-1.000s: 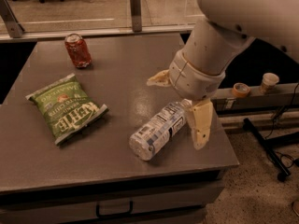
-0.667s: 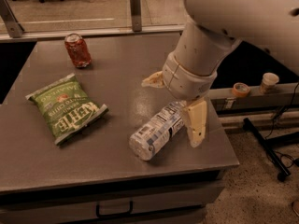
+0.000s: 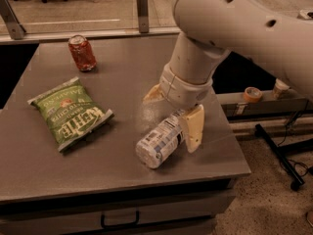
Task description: Move blue plastic bottle near coke can
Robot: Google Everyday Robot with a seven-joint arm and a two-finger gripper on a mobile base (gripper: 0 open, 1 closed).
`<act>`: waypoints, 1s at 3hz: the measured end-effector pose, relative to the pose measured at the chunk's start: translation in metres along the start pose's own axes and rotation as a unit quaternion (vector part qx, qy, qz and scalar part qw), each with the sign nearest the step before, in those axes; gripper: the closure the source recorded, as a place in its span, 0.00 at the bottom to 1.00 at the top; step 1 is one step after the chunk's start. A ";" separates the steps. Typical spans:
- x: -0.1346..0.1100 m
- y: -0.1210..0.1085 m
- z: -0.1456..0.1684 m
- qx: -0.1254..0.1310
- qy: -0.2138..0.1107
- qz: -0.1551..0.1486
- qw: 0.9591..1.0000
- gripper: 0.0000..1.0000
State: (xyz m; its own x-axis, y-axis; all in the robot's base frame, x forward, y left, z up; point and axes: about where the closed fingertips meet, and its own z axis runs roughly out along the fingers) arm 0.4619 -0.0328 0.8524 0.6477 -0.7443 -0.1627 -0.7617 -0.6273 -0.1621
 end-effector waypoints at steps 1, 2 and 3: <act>-0.004 -0.002 0.012 -0.010 -0.011 -0.013 1.000 0.40; 0.002 -0.007 0.009 -0.002 -0.020 0.007 1.000 0.64; 0.025 -0.023 -0.026 0.039 -0.003 0.042 0.998 0.87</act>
Offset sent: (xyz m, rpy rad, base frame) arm 0.0206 0.0019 -0.0042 0.0643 0.0491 -0.0631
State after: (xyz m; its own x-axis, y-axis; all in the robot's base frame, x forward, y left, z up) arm 0.4952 -0.0425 0.8775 0.5826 -0.7916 -0.1844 -0.8092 -0.5437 -0.2229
